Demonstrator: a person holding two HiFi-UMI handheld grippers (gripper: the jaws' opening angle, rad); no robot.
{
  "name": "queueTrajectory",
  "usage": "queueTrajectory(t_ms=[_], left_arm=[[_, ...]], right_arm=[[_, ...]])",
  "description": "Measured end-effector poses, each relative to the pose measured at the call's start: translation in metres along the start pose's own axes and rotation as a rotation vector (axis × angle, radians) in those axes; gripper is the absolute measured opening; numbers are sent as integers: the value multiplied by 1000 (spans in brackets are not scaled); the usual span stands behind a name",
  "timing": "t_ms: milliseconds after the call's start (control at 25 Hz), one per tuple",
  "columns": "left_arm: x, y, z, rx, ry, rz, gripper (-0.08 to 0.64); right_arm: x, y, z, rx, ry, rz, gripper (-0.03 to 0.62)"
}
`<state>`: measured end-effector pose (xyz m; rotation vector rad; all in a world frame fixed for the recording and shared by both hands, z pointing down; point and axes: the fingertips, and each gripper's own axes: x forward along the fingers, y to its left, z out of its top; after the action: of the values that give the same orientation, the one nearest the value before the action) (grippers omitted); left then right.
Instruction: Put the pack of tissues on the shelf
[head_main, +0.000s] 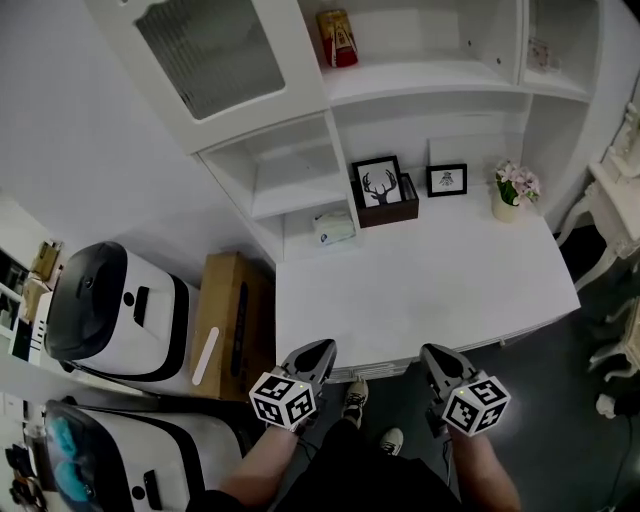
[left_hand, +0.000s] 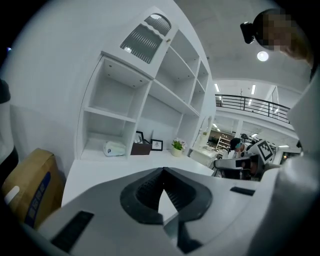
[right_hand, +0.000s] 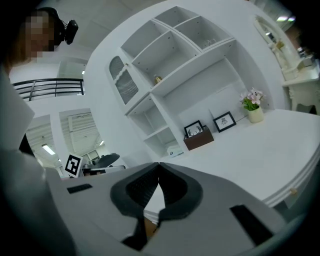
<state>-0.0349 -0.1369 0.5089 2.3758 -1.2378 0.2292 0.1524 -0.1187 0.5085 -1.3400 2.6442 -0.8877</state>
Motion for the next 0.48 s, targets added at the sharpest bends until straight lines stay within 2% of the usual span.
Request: queueTrajectory(t_ms=[240,480], left_arm=[[-24,-31,-25,-9,39,-11,5],[-47,-35,-34,-29,27,-2,5]], right_arm=[[0,15,-19,26,29,52,5],[10,35,-35,17,62,90,5]])
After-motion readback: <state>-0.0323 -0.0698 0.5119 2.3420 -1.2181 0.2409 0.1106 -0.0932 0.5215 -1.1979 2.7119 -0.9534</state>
